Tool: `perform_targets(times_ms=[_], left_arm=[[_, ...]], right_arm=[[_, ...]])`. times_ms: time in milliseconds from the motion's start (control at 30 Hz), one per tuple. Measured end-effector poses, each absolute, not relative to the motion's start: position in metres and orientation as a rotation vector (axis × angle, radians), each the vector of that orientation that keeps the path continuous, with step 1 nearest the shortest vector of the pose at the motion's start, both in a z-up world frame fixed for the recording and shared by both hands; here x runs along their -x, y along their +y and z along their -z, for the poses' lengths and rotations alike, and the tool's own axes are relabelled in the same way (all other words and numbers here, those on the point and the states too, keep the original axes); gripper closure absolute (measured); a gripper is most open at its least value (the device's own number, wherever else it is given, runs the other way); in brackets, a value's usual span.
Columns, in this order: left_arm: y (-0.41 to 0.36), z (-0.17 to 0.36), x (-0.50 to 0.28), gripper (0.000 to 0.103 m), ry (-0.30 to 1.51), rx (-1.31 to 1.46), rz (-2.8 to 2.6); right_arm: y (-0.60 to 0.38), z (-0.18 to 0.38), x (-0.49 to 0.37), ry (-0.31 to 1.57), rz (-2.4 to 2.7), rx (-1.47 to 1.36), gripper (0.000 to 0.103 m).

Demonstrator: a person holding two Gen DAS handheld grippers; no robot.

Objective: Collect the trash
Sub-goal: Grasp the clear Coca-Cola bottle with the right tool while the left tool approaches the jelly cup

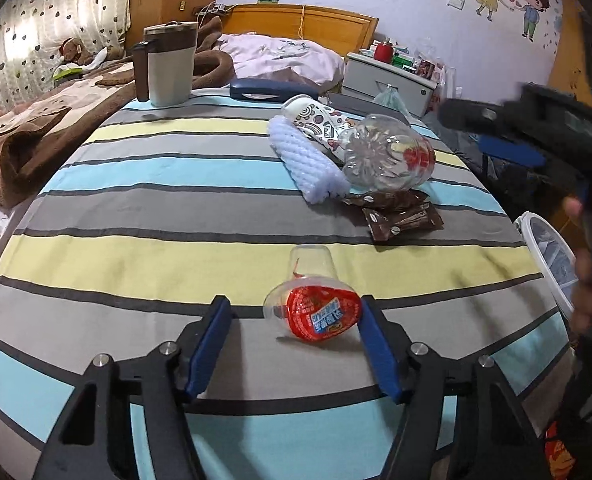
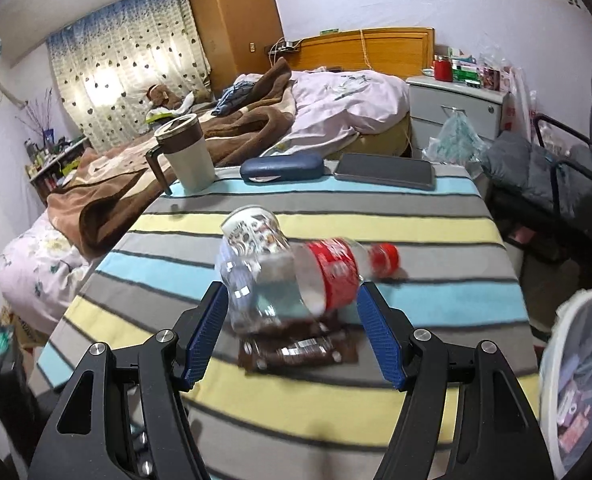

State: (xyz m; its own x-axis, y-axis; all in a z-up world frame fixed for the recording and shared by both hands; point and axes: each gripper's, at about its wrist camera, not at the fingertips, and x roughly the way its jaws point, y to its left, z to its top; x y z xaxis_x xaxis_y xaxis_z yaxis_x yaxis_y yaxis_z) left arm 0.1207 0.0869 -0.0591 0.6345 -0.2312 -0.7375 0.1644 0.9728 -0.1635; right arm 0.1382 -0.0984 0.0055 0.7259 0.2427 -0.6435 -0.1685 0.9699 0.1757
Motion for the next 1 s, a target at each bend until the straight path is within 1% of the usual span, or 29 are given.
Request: perform_targets(times_ms=[133, 267, 367, 500, 533, 833, 967, 1000], left_arm=[[0.097, 0.059, -0.123, 0.036, 0.855, 0.094, 0.205], [0.105, 0.060, -0.123, 0.036, 0.867, 0.096, 0.199], [0.107, 0.061, -0.126, 0.036, 0.871, 0.096, 0.196], [0.109, 0.060, -0.126, 0.034, 0.870, 0.100, 0.196], [0.109, 0.060, -0.126, 0.034, 0.871, 0.099, 0.197], [0.107, 0.059, -0.131, 0.034, 0.869, 0.097, 0.218], [0.102, 0.057, -0.133, 0.034, 0.864, 0.098, 0.219], [0.102, 0.057, -0.133, 0.032, 0.865, 0.100, 0.211]], right_arm=[[-0.096, -0.003, -0.155, 0.755, -0.192, -0.152, 0.035], [-0.085, -0.007, -0.165, 0.757, -0.123, -0.089, 0.035], [-0.080, -0.008, -0.173, 0.787, -0.128, -0.101, 0.035], [-0.078, 0.002, -0.175, 0.853, -0.120, -0.046, 0.034], [-0.081, 0.003, -0.175, 0.863, -0.124, -0.048, 0.031], [-0.118, 0.012, -0.155, 0.927, -0.095, 0.008, 0.031], [-0.131, 0.017, -0.154, 0.925, -0.109, -0.007, 0.031], [-0.133, 0.018, -0.155, 0.920, -0.126, -0.007, 0.031]])
